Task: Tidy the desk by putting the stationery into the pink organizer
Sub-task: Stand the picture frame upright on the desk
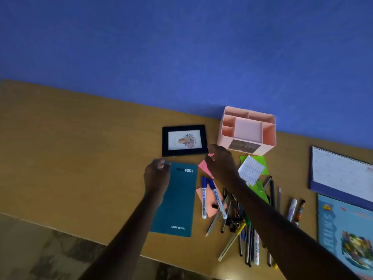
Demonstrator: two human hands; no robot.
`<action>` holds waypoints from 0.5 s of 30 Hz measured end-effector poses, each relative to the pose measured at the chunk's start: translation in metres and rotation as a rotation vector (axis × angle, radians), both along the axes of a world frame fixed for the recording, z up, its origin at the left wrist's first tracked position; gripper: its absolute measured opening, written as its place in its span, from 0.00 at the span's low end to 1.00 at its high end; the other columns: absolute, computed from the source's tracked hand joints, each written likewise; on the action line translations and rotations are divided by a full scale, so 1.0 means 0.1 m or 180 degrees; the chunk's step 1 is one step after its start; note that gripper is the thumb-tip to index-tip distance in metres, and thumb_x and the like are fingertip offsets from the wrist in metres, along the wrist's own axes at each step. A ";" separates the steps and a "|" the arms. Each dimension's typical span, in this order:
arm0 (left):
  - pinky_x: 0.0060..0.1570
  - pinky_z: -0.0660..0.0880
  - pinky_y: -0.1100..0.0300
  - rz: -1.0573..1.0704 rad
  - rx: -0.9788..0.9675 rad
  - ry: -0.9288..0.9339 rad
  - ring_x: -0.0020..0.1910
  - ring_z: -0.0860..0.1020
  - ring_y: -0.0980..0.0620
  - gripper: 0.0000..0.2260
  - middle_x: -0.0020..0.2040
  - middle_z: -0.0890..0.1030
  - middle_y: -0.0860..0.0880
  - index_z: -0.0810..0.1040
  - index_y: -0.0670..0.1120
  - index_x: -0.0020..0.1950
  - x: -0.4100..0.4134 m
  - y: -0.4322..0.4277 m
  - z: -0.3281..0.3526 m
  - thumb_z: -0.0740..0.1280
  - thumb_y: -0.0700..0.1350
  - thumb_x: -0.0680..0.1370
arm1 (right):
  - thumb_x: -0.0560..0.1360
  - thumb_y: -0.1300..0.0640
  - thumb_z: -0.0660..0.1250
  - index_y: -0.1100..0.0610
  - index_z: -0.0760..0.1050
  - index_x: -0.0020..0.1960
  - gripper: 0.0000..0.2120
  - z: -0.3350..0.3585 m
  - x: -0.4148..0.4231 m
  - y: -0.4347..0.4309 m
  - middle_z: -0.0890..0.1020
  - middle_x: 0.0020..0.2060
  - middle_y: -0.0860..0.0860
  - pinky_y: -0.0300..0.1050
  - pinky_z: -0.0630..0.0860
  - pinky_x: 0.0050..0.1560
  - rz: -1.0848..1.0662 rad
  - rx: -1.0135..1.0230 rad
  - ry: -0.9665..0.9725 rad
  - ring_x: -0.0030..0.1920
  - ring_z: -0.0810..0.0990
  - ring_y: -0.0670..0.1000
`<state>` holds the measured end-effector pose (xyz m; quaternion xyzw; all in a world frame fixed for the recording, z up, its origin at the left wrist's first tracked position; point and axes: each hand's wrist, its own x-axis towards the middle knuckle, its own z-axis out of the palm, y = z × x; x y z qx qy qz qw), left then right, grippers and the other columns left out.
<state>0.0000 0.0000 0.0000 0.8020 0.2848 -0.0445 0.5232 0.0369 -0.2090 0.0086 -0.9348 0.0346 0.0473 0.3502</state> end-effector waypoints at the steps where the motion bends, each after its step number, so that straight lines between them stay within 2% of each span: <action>1: 0.54 0.79 0.53 0.0057 0.0036 0.0016 0.55 0.83 0.47 0.14 0.61 0.85 0.46 0.83 0.45 0.67 0.09 0.02 -0.04 0.69 0.45 0.82 | 0.83 0.55 0.69 0.58 0.76 0.73 0.20 -0.05 0.06 0.05 0.82 0.67 0.56 0.52 0.81 0.62 -0.0071 0.0090 0.0024 0.63 0.83 0.56; 3: 0.54 0.78 0.54 0.0143 0.0085 0.0070 0.58 0.81 0.46 0.17 0.63 0.83 0.45 0.81 0.44 0.70 0.26 0.06 -0.07 0.69 0.47 0.82 | 0.82 0.54 0.69 0.58 0.76 0.74 0.21 -0.08 0.18 0.13 0.82 0.67 0.57 0.51 0.81 0.62 -0.0114 0.0199 0.0090 0.64 0.83 0.56; 6: 0.61 0.80 0.46 0.0087 0.0211 0.0124 0.62 0.81 0.41 0.20 0.66 0.80 0.42 0.79 0.43 0.72 0.51 0.07 -0.10 0.69 0.49 0.81 | 0.80 0.58 0.70 0.60 0.79 0.66 0.15 -0.15 0.35 0.25 0.84 0.60 0.58 0.45 0.80 0.52 -0.0152 0.0187 0.0120 0.59 0.84 0.57; 9: 0.58 0.79 0.47 -0.0004 0.0279 0.0250 0.63 0.80 0.38 0.20 0.69 0.77 0.41 0.78 0.40 0.72 0.69 0.07 -0.09 0.67 0.46 0.82 | 0.79 0.57 0.71 0.57 0.78 0.63 0.13 -0.28 0.50 0.31 0.85 0.58 0.55 0.50 0.86 0.51 -0.0208 0.0099 0.0055 0.58 0.85 0.55; 10: 0.54 0.79 0.46 -0.0040 0.0321 0.0263 0.61 0.80 0.37 0.19 0.68 0.78 0.39 0.78 0.38 0.70 0.74 0.07 -0.11 0.66 0.45 0.81 | 0.79 0.54 0.71 0.54 0.77 0.63 0.14 -0.36 0.54 0.32 0.84 0.59 0.54 0.51 0.87 0.50 -0.0248 0.0086 0.0066 0.58 0.86 0.54; 12: 0.40 0.77 0.47 -0.0056 0.0408 0.0247 0.51 0.80 0.35 0.11 0.62 0.79 0.31 0.76 0.35 0.55 0.81 0.07 -0.18 0.65 0.43 0.80 | 0.77 0.50 0.69 0.52 0.75 0.63 0.16 -0.62 0.64 0.30 0.84 0.59 0.52 0.52 0.88 0.47 -0.0326 0.0106 0.0083 0.58 0.86 0.54; 14: 0.30 0.64 0.54 -0.0086 0.0514 0.0292 0.37 0.74 0.41 0.09 0.57 0.78 0.30 0.69 0.38 0.44 0.86 0.07 -0.24 0.64 0.42 0.79 | 0.76 0.50 0.68 0.51 0.75 0.63 0.17 -0.61 0.66 0.33 0.85 0.60 0.52 0.53 0.88 0.47 -0.0404 0.0119 0.0111 0.58 0.86 0.55; 15: 0.30 0.64 0.54 -0.0135 0.0529 0.0280 0.35 0.72 0.44 0.10 0.55 0.79 0.31 0.68 0.39 0.42 0.88 0.08 -0.25 0.64 0.42 0.79 | 0.76 0.50 0.68 0.51 0.75 0.63 0.16 -0.54 0.65 0.36 0.85 0.60 0.53 0.54 0.88 0.47 -0.0453 0.0133 0.0114 0.58 0.86 0.55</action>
